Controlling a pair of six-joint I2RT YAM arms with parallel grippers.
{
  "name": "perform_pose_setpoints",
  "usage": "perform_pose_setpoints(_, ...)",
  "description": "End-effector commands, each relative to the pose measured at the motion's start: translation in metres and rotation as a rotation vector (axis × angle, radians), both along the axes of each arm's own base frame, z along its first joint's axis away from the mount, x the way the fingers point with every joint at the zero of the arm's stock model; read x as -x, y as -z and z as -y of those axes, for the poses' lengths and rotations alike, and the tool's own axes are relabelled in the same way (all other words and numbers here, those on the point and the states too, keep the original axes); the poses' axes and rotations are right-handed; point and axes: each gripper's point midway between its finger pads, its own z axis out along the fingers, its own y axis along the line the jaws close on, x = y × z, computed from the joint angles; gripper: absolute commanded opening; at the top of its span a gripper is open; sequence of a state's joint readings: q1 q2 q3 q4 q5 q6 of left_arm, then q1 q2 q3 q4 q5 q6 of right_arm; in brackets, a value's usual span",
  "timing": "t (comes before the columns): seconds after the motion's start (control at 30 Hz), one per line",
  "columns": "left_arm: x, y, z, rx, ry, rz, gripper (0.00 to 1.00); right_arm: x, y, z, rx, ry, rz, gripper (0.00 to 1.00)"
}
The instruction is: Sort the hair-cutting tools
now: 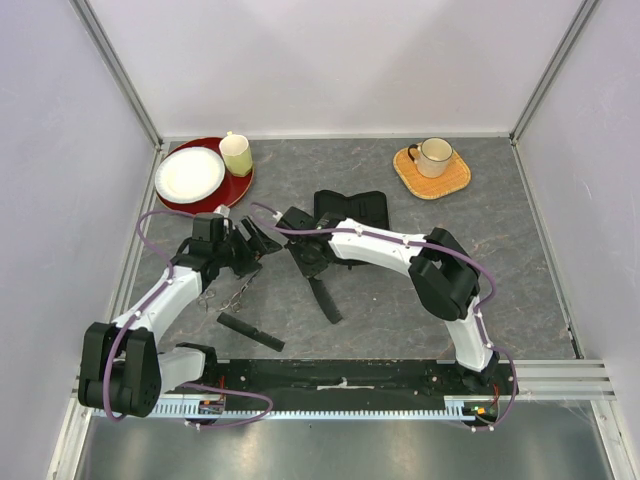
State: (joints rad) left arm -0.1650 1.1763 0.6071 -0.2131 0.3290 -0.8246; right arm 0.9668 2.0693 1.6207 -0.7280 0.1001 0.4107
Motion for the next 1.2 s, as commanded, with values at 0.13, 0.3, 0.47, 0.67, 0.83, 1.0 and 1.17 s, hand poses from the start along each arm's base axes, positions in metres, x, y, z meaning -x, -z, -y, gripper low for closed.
perform_pose_setpoints(0.13, -0.005, -0.012, 0.025, 0.148, 0.077, 0.081, 0.88, -0.007, -0.063, -0.028, -0.166, 0.002, 0.058, 0.15)
perform_pose_setpoints(0.3, -0.014, -0.020, 0.031, 0.192, 0.083, 0.118, 0.88, -0.008, -0.082, -0.037, -0.225, 0.003, 0.064, 0.14)
perform_pose_setpoints(0.47, -0.025, -0.034, 0.034, 0.201, 0.095, 0.165, 0.87, -0.004, -0.101, -0.046, -0.301, 0.015, 0.053, 0.14)
perform_pose_setpoints(0.67, -0.023, -0.038, 0.045, 0.230, 0.129, 0.174, 0.77, -0.002, -0.114, -0.060, -0.385, 0.012, 0.033, 0.14)
perform_pose_setpoints(0.83, -0.025, -0.047, 0.050, 0.228, 0.146, 0.208, 0.53, -0.002, -0.119, -0.065, -0.414, 0.013, 0.036, 0.14)
perform_pose_setpoints(1.0, -0.026, -0.048, 0.052, 0.224, 0.167, 0.215, 0.02, -0.004, -0.119, -0.068, -0.421, 0.009, 0.039, 0.15)
perform_pose_setpoints(1.17, -0.043, -0.057, 0.036, 0.059, 0.153, 0.266, 0.02, -0.013, -0.122, -0.056, -0.389, 0.062, 0.097, 0.54)
